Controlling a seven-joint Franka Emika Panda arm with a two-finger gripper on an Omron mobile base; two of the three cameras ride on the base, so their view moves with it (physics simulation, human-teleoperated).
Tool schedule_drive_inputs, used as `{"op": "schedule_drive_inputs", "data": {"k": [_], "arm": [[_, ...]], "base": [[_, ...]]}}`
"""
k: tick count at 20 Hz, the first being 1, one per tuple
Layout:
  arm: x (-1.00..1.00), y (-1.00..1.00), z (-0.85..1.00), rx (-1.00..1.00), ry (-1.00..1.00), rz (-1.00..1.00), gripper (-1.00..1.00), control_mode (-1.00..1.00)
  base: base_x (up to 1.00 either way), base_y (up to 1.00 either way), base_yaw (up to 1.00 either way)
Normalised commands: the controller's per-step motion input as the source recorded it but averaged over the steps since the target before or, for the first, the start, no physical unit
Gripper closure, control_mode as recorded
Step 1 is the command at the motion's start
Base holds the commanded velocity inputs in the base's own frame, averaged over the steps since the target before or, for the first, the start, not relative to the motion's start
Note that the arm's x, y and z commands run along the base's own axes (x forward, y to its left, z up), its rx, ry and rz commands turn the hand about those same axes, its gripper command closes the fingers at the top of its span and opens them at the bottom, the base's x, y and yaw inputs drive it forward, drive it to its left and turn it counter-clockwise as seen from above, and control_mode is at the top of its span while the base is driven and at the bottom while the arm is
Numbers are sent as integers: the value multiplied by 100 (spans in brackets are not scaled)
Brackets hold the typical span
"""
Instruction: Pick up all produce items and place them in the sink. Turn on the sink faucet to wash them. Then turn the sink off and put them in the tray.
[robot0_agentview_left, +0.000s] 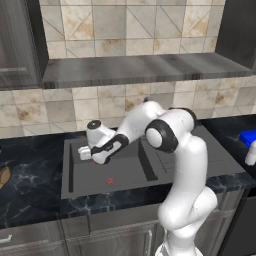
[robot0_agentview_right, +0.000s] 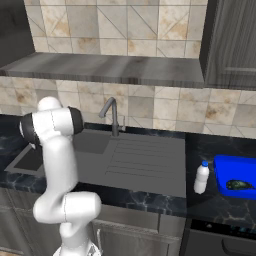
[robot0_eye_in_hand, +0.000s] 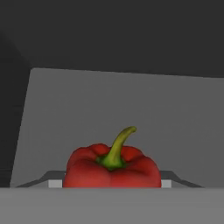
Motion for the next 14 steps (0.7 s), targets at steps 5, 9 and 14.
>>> {"op": "schedule_drive_inputs", "data": {"k": [5,9,14], "arm": [[-38,-23,68,5,-10,-1,100,-100],[-48,-26,65,7,-9,-3,100,-100],[-50,-33,58,8,-6,-5,100,-100]], "base": [[0,0,0],[0,0,0],[0,0,0]]}}
